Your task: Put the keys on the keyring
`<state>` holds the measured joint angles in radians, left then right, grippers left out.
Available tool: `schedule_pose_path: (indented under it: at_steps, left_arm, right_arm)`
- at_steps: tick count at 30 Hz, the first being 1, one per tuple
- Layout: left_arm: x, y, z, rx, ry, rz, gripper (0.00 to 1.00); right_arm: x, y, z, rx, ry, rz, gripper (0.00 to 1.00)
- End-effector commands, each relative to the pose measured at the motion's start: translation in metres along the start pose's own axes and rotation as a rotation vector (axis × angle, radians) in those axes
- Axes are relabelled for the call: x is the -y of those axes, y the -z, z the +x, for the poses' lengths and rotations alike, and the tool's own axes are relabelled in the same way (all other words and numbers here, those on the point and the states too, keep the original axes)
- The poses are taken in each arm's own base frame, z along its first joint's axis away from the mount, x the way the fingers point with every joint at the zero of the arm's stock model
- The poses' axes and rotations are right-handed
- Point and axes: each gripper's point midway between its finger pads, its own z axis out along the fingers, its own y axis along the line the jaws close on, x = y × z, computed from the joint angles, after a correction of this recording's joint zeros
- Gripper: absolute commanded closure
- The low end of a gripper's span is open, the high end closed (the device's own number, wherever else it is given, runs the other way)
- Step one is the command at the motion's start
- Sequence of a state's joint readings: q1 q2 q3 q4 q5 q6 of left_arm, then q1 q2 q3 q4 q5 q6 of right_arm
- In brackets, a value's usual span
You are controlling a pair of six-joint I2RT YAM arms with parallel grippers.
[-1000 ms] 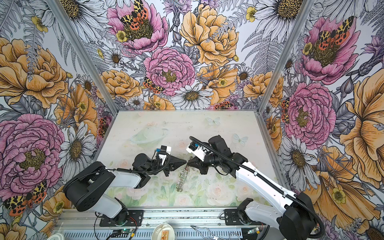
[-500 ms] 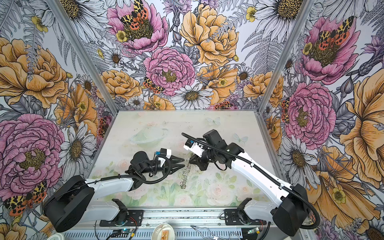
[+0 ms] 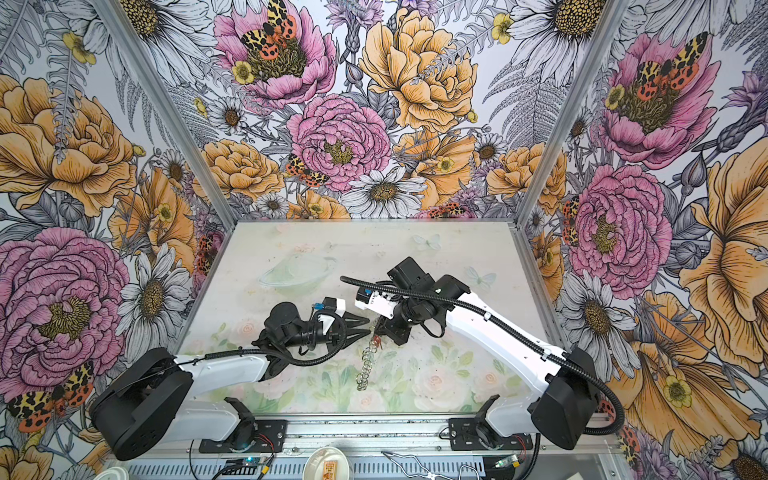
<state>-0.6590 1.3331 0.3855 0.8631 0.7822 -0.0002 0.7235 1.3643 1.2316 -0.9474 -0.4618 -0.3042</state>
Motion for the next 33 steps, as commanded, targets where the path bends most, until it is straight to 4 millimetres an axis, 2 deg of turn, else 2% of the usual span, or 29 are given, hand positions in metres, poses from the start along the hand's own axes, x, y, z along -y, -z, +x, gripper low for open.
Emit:
schedule_pose_path:
  at_steps: [1,6,15,23,26,29,33]
  left_arm:
    - [0.007,-0.004,-0.003,0.005,-0.004,0.048,0.69]
    - [0.008,-0.006,-0.005,0.010,-0.001,0.054,0.78]
    - [0.008,-0.009,-0.007,0.018,0.013,0.075,0.80]
    - [0.007,-0.008,-0.012,0.044,0.026,0.074,1.00]
    - [0.004,-0.007,-0.015,0.060,0.026,0.051,1.00]
    - [0.000,-0.005,-0.016,0.070,0.020,0.016,1.00]
    - [-0.002,-0.003,-0.019,0.075,0.014,-0.006,1.00]
  right_arm:
    - [-0.001,0.010,-0.019,0.048,0.051,0.013,1.00]
    - [-0.005,0.007,-0.019,0.046,0.056,-0.008,1.00]
    - [-0.006,0.003,-0.018,0.037,0.058,-0.019,1.00]
    - [-0.007,0.002,-0.019,0.042,0.057,-0.031,1.00]
    - [0.000,0.002,-0.016,0.027,0.043,0.006,1.00]
    - [0.008,0.008,-0.014,0.037,0.003,0.036,0.87]
    - [0.019,0.020,-0.009,0.076,-0.054,0.085,0.79]
